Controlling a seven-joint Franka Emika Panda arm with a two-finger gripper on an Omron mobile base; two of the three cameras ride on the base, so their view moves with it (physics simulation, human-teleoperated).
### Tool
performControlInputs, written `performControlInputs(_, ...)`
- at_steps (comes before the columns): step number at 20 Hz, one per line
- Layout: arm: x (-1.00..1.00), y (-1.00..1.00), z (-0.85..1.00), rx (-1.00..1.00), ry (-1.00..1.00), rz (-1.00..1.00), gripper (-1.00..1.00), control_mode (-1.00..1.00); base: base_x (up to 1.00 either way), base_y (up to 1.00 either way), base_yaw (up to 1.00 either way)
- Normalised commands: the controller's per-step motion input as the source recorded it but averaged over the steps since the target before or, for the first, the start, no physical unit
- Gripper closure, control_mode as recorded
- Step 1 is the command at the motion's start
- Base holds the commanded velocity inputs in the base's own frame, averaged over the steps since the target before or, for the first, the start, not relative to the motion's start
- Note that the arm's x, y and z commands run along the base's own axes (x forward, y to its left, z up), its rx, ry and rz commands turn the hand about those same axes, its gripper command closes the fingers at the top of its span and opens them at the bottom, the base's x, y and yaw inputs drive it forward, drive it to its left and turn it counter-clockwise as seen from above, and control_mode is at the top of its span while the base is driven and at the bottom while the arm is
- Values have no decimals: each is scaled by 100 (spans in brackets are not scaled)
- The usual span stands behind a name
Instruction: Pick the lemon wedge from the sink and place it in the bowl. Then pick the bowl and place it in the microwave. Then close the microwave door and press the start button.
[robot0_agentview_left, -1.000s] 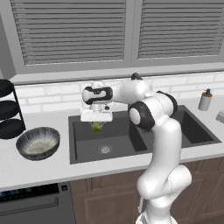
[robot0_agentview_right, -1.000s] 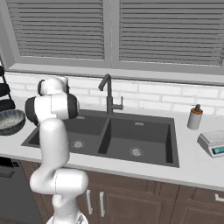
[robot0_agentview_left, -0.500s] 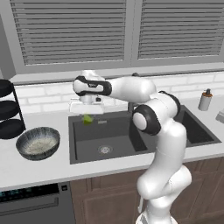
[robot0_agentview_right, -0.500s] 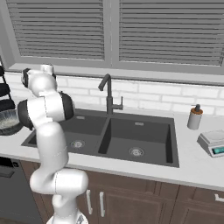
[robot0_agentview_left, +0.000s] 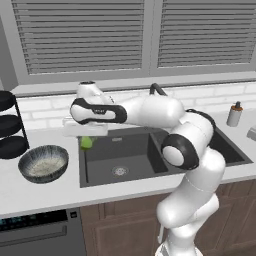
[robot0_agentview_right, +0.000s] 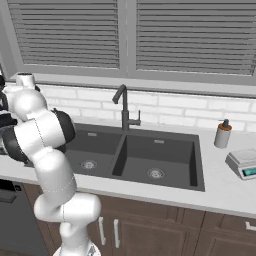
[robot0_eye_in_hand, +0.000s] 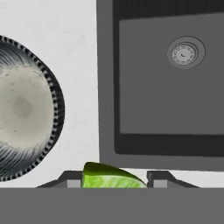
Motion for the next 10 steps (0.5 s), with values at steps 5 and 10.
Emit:
performControlInputs(5,3,59,11,0,-5,-10,100,-100,0,0,0)
performControlInputs(10,39,64,0,0,3,-8,100,-100,0,0,0)
